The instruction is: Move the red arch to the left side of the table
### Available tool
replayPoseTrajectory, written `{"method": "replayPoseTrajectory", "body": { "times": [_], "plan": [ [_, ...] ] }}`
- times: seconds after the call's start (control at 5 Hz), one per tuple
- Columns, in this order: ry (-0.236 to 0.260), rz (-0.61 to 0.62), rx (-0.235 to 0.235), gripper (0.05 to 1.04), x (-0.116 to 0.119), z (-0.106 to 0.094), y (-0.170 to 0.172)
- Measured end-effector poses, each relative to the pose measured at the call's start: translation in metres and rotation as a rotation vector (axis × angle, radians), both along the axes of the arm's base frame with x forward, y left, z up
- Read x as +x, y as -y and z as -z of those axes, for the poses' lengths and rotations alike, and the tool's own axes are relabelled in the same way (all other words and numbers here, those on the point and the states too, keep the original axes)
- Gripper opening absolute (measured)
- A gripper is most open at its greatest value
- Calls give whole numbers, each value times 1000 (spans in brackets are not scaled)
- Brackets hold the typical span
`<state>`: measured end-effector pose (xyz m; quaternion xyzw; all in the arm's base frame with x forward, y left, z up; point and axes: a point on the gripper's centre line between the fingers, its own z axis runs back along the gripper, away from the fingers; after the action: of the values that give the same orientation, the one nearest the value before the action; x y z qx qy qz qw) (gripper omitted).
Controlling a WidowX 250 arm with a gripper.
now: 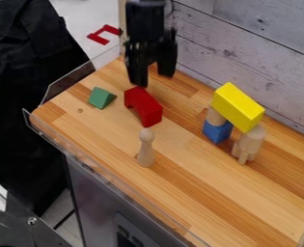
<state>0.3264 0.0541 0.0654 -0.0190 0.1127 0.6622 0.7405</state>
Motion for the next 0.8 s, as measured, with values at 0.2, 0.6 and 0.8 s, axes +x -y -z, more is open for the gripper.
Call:
{"method": "replayPoseTrajectory", "body": {
  "times": [0.2,0.6,0.8],
  "plan": [
    [78,87,56,1001,3,-39,3],
    [194,588,98,1001,-9,-93,41],
    [192,813,67,1001,-20,-93,54]
  ]
}}
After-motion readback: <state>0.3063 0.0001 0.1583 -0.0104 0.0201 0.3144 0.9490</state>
